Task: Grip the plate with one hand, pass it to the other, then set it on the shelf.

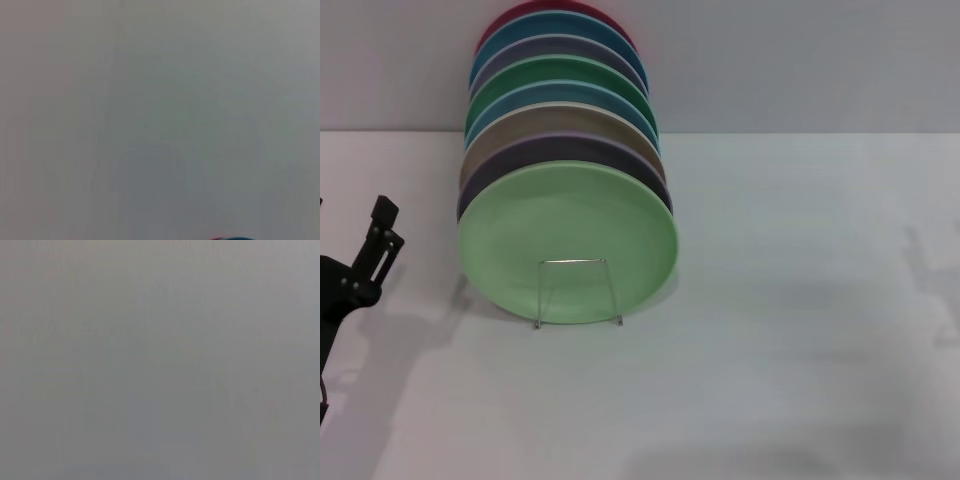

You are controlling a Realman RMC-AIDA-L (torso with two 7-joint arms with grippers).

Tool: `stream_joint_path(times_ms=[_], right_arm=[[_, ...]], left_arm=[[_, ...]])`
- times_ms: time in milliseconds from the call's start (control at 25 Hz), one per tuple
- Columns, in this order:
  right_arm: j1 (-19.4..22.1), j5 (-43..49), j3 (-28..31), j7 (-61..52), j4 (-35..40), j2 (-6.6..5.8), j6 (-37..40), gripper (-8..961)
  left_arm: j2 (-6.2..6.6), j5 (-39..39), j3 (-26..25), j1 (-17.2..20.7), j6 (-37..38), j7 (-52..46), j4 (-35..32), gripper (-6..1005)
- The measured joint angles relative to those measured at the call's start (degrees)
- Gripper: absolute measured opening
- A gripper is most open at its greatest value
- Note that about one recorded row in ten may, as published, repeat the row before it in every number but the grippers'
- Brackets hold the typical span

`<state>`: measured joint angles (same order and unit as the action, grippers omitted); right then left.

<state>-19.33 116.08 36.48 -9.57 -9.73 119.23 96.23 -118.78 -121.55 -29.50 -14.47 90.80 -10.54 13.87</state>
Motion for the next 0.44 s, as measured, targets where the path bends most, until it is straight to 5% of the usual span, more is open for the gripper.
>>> stream_joint_path(times_ms=[440], right_arm=[[-0.17, -0.07, 0.84, 0.07, 0.81, 0.04, -0.26, 667]], left_arm=[[-0.29, 0.00, -1.81, -0.34, -0.50, 5.17, 0.85, 827]])
